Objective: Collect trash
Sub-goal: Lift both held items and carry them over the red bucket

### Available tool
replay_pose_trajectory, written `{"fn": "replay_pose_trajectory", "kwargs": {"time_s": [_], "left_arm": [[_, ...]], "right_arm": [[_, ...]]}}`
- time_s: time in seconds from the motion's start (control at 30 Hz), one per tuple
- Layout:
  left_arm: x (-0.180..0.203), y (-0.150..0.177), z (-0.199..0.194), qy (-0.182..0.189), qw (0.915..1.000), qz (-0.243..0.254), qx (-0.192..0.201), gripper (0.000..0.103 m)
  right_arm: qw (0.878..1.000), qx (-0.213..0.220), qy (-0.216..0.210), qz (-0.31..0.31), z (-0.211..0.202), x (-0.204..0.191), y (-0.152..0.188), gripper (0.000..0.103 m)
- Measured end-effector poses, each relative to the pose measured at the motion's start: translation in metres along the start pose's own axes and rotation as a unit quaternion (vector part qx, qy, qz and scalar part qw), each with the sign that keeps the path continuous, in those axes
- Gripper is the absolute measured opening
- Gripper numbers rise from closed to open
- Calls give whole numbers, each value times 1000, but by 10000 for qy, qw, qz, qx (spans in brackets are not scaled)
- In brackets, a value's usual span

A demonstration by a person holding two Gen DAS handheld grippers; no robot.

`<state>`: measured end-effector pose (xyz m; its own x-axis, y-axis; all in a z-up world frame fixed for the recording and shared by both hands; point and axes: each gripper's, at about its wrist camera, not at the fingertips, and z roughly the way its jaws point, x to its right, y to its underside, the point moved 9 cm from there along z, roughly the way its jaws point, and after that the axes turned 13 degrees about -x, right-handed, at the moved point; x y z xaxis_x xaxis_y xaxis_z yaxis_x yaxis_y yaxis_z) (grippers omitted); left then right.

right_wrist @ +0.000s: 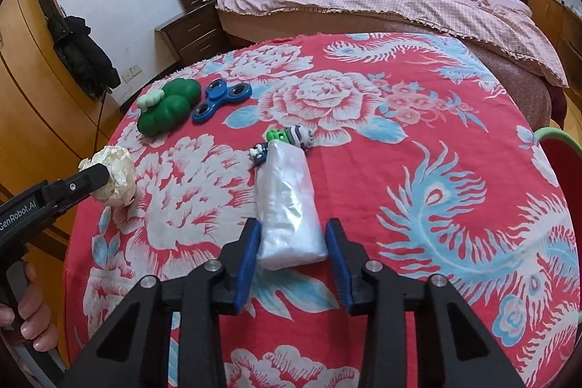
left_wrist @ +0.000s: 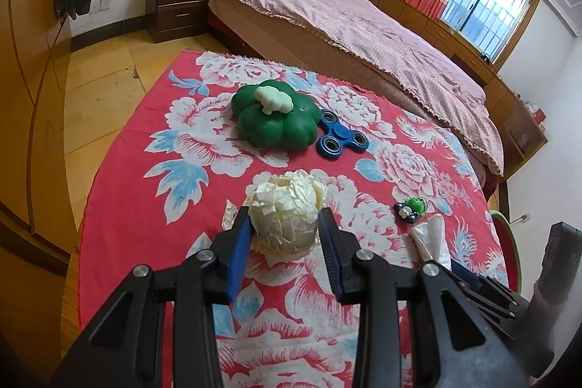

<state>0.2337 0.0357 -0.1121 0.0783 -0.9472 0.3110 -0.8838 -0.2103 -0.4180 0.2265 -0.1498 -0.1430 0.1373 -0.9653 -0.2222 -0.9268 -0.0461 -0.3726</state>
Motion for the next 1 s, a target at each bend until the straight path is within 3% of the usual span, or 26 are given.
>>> {"fn": "replay_pose_trajectory", "kwargs": {"time_s": [0.53,1.0], "left_arm": [[35,14,-37,199,9993,242,198,37],[111,44,-69,464,9955,789,231,37]], "right_arm": [[9989,405,-206,125,-49,9,18,39],[9932,975,-289,562,-124,44,48,39]]}}
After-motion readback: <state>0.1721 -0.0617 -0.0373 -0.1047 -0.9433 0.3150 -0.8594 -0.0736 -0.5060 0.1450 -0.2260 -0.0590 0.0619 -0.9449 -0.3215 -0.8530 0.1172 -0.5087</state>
